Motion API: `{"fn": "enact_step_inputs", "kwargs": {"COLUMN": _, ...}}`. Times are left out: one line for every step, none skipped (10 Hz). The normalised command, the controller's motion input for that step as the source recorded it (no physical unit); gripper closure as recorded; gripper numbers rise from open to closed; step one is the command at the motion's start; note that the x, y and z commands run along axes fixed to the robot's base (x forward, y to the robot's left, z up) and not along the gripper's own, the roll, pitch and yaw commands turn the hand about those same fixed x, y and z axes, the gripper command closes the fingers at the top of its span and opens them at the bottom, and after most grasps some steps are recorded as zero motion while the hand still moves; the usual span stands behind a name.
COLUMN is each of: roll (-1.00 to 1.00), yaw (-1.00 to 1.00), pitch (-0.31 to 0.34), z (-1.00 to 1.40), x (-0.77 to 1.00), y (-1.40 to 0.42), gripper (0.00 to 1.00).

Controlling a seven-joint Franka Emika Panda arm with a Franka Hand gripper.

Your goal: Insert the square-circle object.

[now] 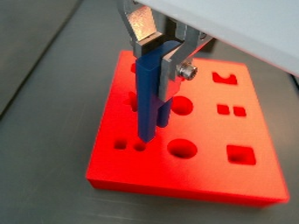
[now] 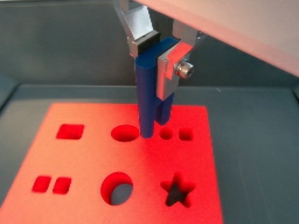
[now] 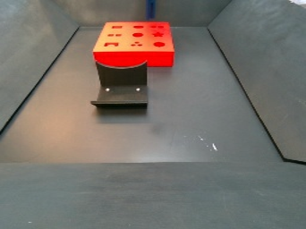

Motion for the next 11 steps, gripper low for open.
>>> {"fn": "enact_step_inputs", "kwargs": {"roll": 0.0, "yaw": -0.97, "pitch": 0.154, "z": -0.16, "x": 0.0, "y": 0.0, "gripper": 1.0}}
{"fn": "enact_step_inputs", "kwargs": {"roll": 0.0, "yaw": -0.99, "pitch": 0.14, "z": -0.15, "x": -0.02, "y": 0.0, "gripper": 1.0}}
{"fn": "enact_step_inputs", "kwargs": {"roll": 0.0, "yaw": -1.0, "pitch": 0.047, "z": -0.03, "x": 0.0, "y": 0.0, "gripper": 1.0}}
{"fn": "enact_step_inputs", "kwargs": {"roll": -0.04, "yaw": -1.0, "pitch": 0.0, "z": 0.0, "x": 0.0, "y": 0.0, "gripper": 1.0}}
{"fn": "enact_step_inputs", "kwargs": {"roll": -0.03, "yaw": -1.0, "pitch": 0.0, "z": 0.0, "x": 0.0, "y": 0.0, "gripper": 1.0}}
{"fn": "enact_step_inputs", "kwargs": {"roll": -0.02, "yaw": -1.0, "pitch": 0.0, "z": 0.0, "x": 0.0, "y": 0.0, "gripper": 1.0}}
{"fn": "enact_step_inputs", "kwargs": {"roll": 0.0, "yaw": -1.0, "pitch": 0.0, "z": 0.0, "x": 0.0, "y": 0.0, "gripper": 1.0}}
{"fn": "enact_step_inputs", "kwargs": {"roll": 0.0, "yaw": -1.0, "pitch": 0.039, "z": 0.0, "x": 0.0, "y": 0.0, "gripper": 1.0}}
{"fn": "enact_step_inputs", "kwargs": {"roll": 0.01, "yaw": -1.0, "pitch": 0.094, "z": 0.03, "x": -0.02, "y": 0.0, "gripper": 1.0}}
{"fn": "enact_step_inputs", "kwargs": {"roll": 0.04, "yaw": -0.93, "pitch": 0.146, "z": 0.11, "x": -0.05, "y": -0.03, "gripper": 1.0}}
{"fn": "enact_step_inputs", "kwargs": {"roll": 0.09, "yaw": -0.85, "pitch": 0.189, "z": 0.14, "x": -0.07, "y": -0.13, "gripper": 1.0}}
